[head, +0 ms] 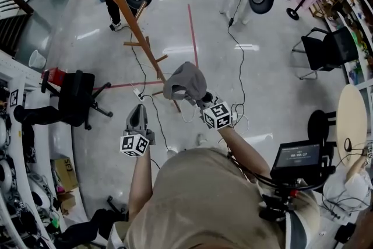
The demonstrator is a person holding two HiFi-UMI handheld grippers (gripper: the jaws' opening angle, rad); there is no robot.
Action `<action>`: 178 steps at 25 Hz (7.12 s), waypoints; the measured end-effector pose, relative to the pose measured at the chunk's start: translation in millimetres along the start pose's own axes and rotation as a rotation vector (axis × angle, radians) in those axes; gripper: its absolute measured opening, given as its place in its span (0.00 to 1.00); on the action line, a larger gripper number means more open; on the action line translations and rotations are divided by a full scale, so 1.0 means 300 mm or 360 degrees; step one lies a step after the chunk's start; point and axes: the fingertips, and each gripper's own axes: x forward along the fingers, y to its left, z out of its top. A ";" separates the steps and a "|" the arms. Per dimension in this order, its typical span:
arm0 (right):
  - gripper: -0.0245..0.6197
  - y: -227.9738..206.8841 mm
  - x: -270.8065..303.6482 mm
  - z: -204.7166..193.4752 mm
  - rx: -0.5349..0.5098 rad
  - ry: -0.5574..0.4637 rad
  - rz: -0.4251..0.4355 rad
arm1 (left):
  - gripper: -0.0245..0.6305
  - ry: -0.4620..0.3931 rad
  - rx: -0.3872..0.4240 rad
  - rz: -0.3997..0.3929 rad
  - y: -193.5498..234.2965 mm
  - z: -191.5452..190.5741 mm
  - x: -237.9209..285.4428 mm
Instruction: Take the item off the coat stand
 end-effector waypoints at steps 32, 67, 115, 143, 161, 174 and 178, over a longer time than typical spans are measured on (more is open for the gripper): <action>0.08 0.125 -0.274 0.012 -0.0074 0.0034 0.0317 | 0.07 -0.0058 -0.0072 0.0073 -0.282 -0.040 -0.186; 0.08 0.436 -0.387 -0.104 0.0010 0.0000 0.0115 | 0.07 -0.0001 -0.0018 -0.0186 -0.214 -0.001 -0.548; 0.08 0.175 -0.344 0.009 0.0071 -0.0032 0.0311 | 0.07 -0.0074 -0.0064 0.0138 -0.294 0.028 -0.377; 0.08 0.172 -0.424 0.028 0.0044 -0.0040 0.0195 | 0.07 0.0035 -0.0079 -0.0064 -0.395 -0.017 -0.315; 0.08 0.085 -0.399 0.044 0.0043 -0.0059 0.0209 | 0.07 0.0043 -0.0045 -0.0088 -0.424 -0.037 -0.225; 0.08 0.117 -0.395 -0.024 0.0093 -0.0029 0.0196 | 0.07 0.0086 -0.0073 -0.0095 -0.391 -0.089 -0.289; 0.08 0.119 -0.378 -0.015 0.0061 -0.0024 0.0200 | 0.07 0.0092 -0.0072 -0.0081 -0.380 -0.101 -0.282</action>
